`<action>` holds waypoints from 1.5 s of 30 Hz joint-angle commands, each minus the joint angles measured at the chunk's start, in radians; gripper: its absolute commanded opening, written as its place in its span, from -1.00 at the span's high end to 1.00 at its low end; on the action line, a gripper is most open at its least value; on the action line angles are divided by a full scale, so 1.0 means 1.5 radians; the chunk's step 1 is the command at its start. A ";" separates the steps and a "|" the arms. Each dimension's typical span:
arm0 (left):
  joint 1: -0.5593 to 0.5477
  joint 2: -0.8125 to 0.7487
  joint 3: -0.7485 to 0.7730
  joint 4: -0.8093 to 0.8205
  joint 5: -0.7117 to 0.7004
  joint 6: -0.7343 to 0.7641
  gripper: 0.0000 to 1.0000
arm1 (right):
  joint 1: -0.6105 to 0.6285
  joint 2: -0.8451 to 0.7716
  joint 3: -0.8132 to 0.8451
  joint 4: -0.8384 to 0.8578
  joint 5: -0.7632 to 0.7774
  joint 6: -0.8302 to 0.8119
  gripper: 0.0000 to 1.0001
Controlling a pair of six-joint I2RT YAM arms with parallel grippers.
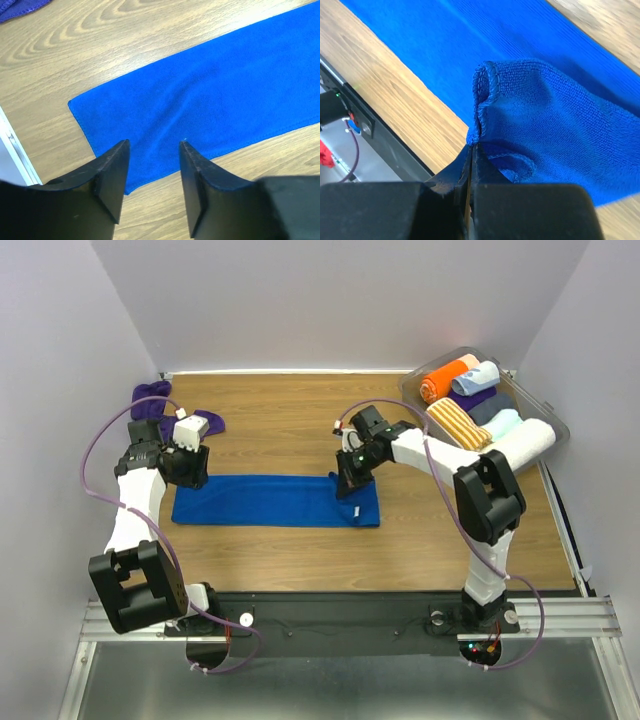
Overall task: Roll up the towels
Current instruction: Fold the towel
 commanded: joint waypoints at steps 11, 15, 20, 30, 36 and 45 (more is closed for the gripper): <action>0.003 0.004 0.026 0.008 0.011 -0.008 -0.20 | 0.049 0.084 0.097 0.057 0.001 0.072 0.99; 0.003 0.005 0.023 0.009 0.009 -0.007 -0.20 | 0.057 0.096 0.105 0.060 0.000 0.078 0.99; 0.004 0.006 0.021 0.012 0.008 -0.008 -0.20 | 0.063 0.119 0.111 0.063 0.000 0.083 0.99; 0.016 0.011 0.022 -0.023 0.021 0.007 -0.38 | 0.062 0.090 0.155 0.056 -0.008 0.038 -0.05; 0.023 0.032 0.024 -0.038 0.009 0.013 -0.39 | 0.038 -0.027 0.115 0.018 0.041 -0.052 -0.15; 0.023 0.091 0.019 -0.024 -0.005 -0.007 -0.21 | 0.024 -0.012 0.042 -0.037 0.156 -0.166 0.88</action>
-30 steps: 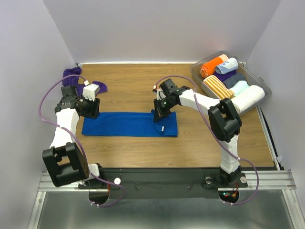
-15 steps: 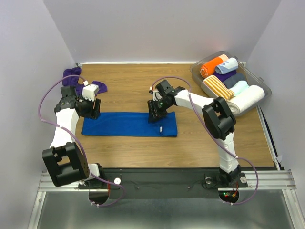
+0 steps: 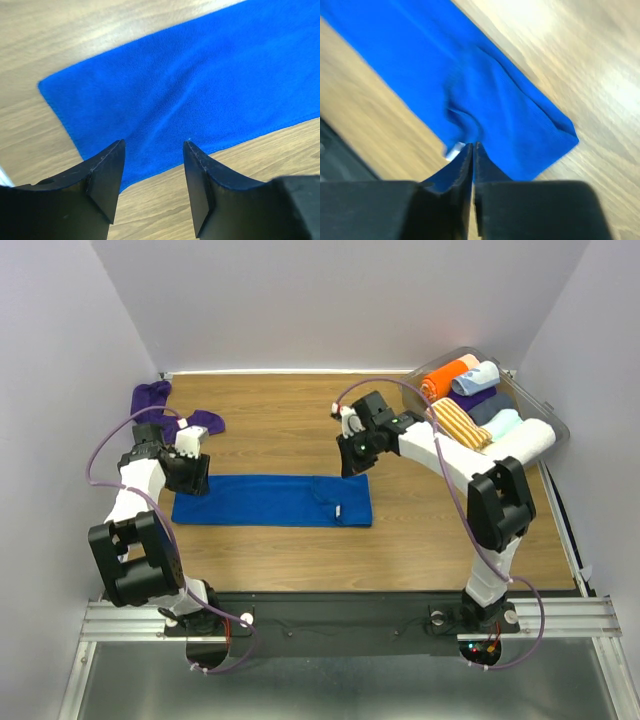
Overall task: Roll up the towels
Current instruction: Fold the towel
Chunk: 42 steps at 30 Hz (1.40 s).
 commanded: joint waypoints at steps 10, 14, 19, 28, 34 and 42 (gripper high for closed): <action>0.002 -0.001 0.023 -0.005 0.000 -0.007 -0.21 | 0.023 0.109 0.000 -0.030 0.037 -0.042 0.95; 0.002 0.002 0.022 -0.003 0.003 -0.007 -0.22 | 0.054 0.115 -0.009 -0.030 0.043 -0.042 0.95; 0.002 0.004 0.018 0.002 -0.001 -0.007 -0.22 | 0.072 0.105 -0.017 -0.030 0.038 -0.042 0.95; 0.002 0.012 0.009 0.019 -0.009 -0.022 -0.22 | 0.102 0.112 -0.009 -0.030 -0.047 -0.021 0.82; 0.000 0.031 0.008 0.014 0.011 -0.030 -0.22 | 0.114 0.120 0.038 -0.033 -0.143 -0.030 0.18; -0.052 0.066 -0.002 0.046 -0.029 -0.047 -0.19 | 0.078 0.044 -0.008 -0.041 0.033 -0.085 0.34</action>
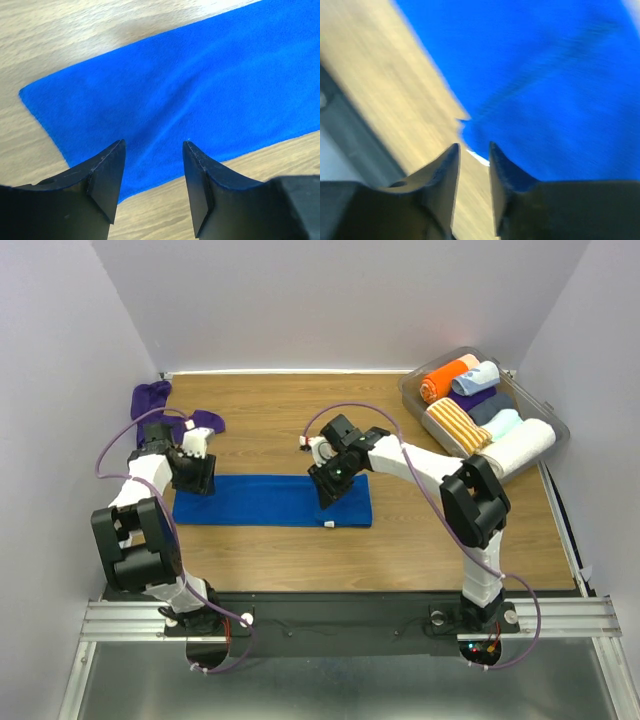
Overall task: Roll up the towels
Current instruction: Fold the towel
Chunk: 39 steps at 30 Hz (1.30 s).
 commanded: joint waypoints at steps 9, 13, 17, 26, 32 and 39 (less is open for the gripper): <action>-0.124 0.119 0.032 0.082 -0.046 -0.065 -0.08 | -0.033 -0.033 -0.124 -0.002 0.263 -0.087 0.71; -0.168 0.174 0.075 0.099 -0.044 -0.086 -0.08 | -0.034 -0.031 -0.163 -0.003 0.209 -0.051 0.77; -0.222 0.242 0.172 0.110 -0.020 -0.115 -0.08 | -0.034 -0.053 -0.205 -0.005 0.135 0.018 0.82; -0.305 0.463 0.470 0.107 0.030 -0.133 -0.15 | -0.034 -0.146 -0.280 0.007 -0.086 0.131 0.55; -0.318 0.546 0.674 0.073 0.091 -0.159 -0.27 | -0.037 -0.213 -0.262 0.011 -0.105 0.115 0.52; -0.319 0.450 0.666 0.063 0.079 -0.176 -0.37 | -0.101 -0.186 -0.181 0.013 -0.008 0.047 0.60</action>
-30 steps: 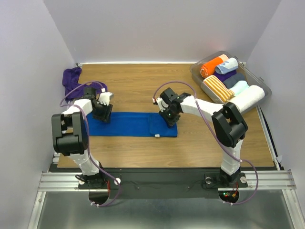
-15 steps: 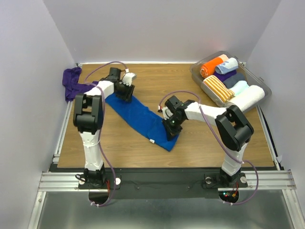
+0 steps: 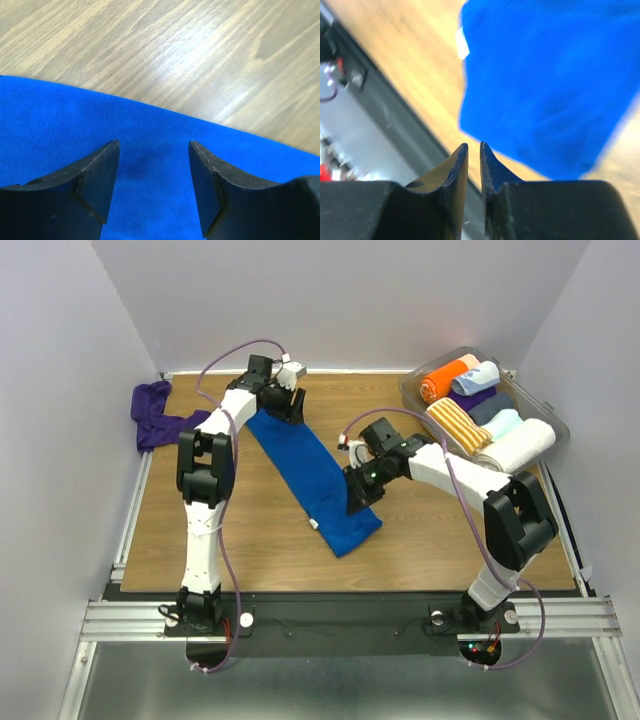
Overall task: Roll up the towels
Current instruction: Fold the towel
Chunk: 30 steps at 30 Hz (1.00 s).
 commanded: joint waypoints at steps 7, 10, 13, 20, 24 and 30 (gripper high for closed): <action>0.007 -0.234 -0.193 0.021 0.019 -0.042 -0.36 | -0.040 0.087 0.031 0.042 0.087 -0.106 0.75; 0.012 -0.285 -0.245 0.023 0.027 -0.039 -0.36 | -0.041 0.095 -0.004 0.058 0.060 -0.092 0.75; 0.038 -0.362 -0.296 0.025 0.040 -0.004 -0.38 | -0.039 0.096 -0.062 0.072 0.011 -0.045 0.77; 0.080 -0.477 -0.374 -0.026 0.097 0.073 -0.45 | 0.001 0.071 -0.160 0.169 -0.117 0.101 0.55; 0.078 -0.486 -0.425 -0.039 0.043 0.101 -0.46 | 0.044 0.063 -0.121 0.198 -0.184 0.140 0.47; 0.042 -0.413 -0.422 -0.006 0.025 0.065 -0.32 | 0.026 -0.006 -0.072 0.193 -0.155 0.122 0.46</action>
